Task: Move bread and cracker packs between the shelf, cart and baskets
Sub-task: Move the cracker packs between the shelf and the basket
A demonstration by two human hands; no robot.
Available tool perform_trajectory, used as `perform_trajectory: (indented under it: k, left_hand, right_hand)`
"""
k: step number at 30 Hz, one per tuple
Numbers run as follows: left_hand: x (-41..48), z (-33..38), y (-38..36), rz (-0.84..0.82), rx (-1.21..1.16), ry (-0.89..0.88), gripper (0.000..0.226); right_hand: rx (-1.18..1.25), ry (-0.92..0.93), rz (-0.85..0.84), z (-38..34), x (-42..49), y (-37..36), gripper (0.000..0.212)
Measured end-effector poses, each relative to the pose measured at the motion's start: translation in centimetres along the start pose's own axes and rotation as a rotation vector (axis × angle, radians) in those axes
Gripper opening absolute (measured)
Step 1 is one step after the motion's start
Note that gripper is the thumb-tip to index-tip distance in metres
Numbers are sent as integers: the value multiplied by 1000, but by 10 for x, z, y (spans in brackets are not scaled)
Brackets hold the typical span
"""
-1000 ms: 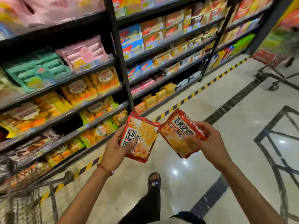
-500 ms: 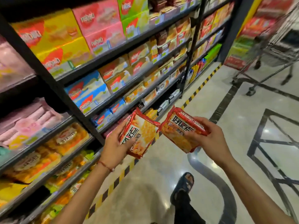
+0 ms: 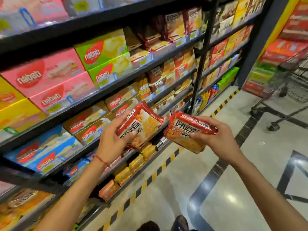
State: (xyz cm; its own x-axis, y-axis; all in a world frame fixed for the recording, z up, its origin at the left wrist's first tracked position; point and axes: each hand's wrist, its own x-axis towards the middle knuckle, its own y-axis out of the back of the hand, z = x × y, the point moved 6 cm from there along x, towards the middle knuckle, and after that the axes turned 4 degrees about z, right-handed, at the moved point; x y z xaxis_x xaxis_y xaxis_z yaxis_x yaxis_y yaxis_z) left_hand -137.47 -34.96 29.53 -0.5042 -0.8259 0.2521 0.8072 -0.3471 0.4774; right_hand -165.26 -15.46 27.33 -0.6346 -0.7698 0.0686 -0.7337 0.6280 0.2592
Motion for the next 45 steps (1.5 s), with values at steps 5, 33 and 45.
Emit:
perform_trajectory:
  k: [5, 33, 45]
  left_hand:
    - [71, 24, -31, 115, 131, -120, 65]
    - [348, 81, -90, 728, 554, -245, 45]
    - [392, 55, -91, 883, 1124, 42, 35]
  right_hand:
    - [60, 39, 8, -1, 87, 33, 56]
    - [150, 544, -317, -84, 501, 6, 55]
    - [150, 650, -467, -91, 562, -26, 58]
